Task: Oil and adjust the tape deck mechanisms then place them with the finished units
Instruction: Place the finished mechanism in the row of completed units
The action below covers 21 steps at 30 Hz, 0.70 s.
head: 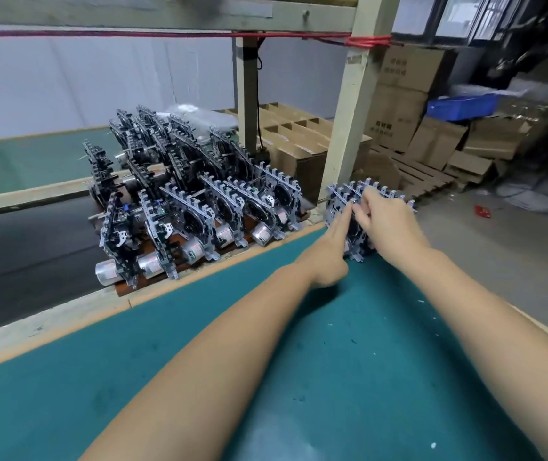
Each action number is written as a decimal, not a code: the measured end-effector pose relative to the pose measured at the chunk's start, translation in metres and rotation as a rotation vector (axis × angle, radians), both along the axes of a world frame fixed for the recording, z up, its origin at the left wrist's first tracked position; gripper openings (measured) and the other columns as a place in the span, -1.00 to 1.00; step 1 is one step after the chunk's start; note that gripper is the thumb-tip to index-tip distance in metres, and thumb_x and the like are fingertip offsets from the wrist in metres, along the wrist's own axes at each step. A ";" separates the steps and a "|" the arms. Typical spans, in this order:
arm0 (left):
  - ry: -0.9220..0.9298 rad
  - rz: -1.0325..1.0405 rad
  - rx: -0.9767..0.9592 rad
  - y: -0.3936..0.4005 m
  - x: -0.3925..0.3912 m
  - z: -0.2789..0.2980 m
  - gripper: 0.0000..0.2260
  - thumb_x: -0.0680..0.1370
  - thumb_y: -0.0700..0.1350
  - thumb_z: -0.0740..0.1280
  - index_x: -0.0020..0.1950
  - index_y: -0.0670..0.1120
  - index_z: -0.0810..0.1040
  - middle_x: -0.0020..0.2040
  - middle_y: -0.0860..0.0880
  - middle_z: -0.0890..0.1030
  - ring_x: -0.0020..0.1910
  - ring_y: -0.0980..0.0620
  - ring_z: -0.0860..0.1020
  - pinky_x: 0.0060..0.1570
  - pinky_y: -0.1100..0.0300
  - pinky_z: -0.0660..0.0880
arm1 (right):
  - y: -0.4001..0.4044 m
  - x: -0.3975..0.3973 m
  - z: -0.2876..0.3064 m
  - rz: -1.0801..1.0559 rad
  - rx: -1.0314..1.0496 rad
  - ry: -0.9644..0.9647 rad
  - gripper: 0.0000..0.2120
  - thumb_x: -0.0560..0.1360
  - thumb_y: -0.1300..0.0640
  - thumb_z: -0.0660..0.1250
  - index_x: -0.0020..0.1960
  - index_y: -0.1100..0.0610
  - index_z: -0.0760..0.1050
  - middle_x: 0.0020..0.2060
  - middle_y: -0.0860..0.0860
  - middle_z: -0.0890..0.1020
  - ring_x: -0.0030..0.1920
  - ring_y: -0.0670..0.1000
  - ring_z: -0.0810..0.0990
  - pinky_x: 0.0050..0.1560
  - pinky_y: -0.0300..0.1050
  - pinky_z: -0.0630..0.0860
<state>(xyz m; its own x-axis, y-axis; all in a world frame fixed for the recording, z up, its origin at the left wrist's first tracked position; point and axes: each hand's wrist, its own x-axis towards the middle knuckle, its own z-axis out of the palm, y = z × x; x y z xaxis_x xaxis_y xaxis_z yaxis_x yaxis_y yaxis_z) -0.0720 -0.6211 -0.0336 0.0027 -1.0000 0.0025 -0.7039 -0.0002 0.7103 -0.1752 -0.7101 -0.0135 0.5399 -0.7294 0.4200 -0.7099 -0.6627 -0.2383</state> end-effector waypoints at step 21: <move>0.082 0.845 -0.373 0.364 0.023 0.019 -0.82 0.56 -0.03 0.08 -0.24 0.06 0.32 -0.39 0.13 0.48 -0.36 0.07 0.41 -0.30 0.11 0.37 | 0.365 0.070 0.012 0.773 0.343 -0.247 -0.78 0.61 0.09 0.11 -0.21 0.07 0.20 -0.38 -0.07 0.36 -0.32 0.07 0.35 -0.27 0.02 0.24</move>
<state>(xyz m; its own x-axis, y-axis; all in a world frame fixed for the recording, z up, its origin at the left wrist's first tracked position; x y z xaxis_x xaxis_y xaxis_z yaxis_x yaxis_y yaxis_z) -0.0489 -0.2576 -0.0146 0.7445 -0.6006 0.2913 -0.5219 -0.2516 0.8150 -0.1050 -0.3451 -0.0015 0.8573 -0.3050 0.4147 0.0054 -0.8002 -0.5997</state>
